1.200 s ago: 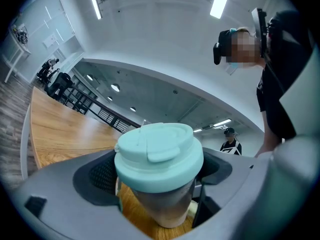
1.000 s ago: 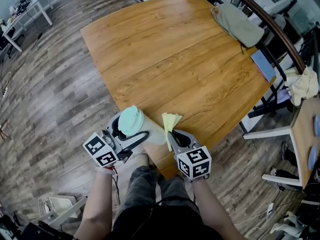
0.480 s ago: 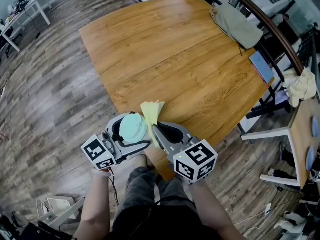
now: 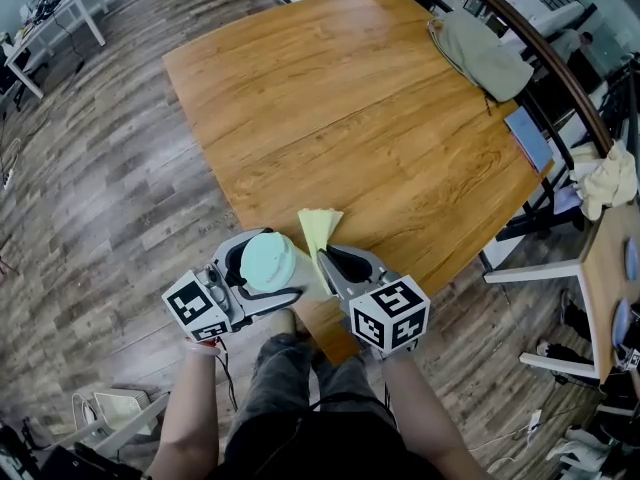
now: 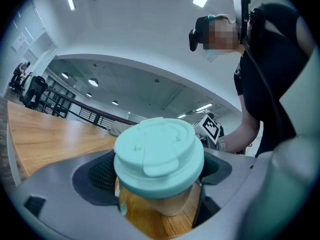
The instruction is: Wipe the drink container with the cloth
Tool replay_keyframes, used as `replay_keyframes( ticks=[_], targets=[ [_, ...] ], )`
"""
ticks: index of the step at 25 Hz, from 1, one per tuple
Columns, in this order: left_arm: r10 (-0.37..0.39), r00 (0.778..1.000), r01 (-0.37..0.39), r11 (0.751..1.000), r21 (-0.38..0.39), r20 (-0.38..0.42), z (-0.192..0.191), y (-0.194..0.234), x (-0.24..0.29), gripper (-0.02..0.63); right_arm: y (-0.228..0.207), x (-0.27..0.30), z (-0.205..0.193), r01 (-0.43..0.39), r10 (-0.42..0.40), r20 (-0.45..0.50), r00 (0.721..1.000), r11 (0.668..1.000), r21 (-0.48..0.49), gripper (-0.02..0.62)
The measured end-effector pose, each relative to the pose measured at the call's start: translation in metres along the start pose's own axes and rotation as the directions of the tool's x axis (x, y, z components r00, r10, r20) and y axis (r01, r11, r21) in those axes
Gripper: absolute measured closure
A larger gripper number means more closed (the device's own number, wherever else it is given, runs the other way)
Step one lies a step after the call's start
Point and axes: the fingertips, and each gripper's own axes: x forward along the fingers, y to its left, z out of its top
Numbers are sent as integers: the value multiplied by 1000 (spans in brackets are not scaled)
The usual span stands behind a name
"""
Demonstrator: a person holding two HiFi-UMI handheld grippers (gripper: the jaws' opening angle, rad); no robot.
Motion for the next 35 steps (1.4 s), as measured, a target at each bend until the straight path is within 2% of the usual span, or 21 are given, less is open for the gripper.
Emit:
replay_keyframes(
  ticks=[7,14,19,23,26,28,32,35],
  targets=[
    [-9,1000,9,1000,12,-12,1,-1,-1,150,-26,-4,-41,61,-59,-83,995,998,30,561],
    [-13,1000,14,999,33,-28,3,-6,5,150,-43,-16,-69,139,-153,-187,970,987,-85,561],
    [-35,997,42,994,98,-71,5,-16,15,150,-47,-30,-56,173,-180,-124,976,983,-66,561],
    [-50,991,69,985,161,-121,5,-29,28,151,-44,-42,-41,161,-164,-59,985,985,-65,561],
    [-33,983,66,982,175,-182,2,-39,39,150,-40,-50,-30,145,-146,-14,989,988,-58,561],
    [-31,974,82,972,222,-223,0,-48,48,150,-38,-56,-25,132,-132,6,991,990,-57,561],
    [-50,957,149,931,334,-287,-7,-68,63,152,-35,-65,-26,115,-115,14,993,991,-70,561],
    [-44,950,160,920,358,-310,-11,-74,67,152,-33,-71,-26,100,-99,25,995,993,-58,561]
  ],
)
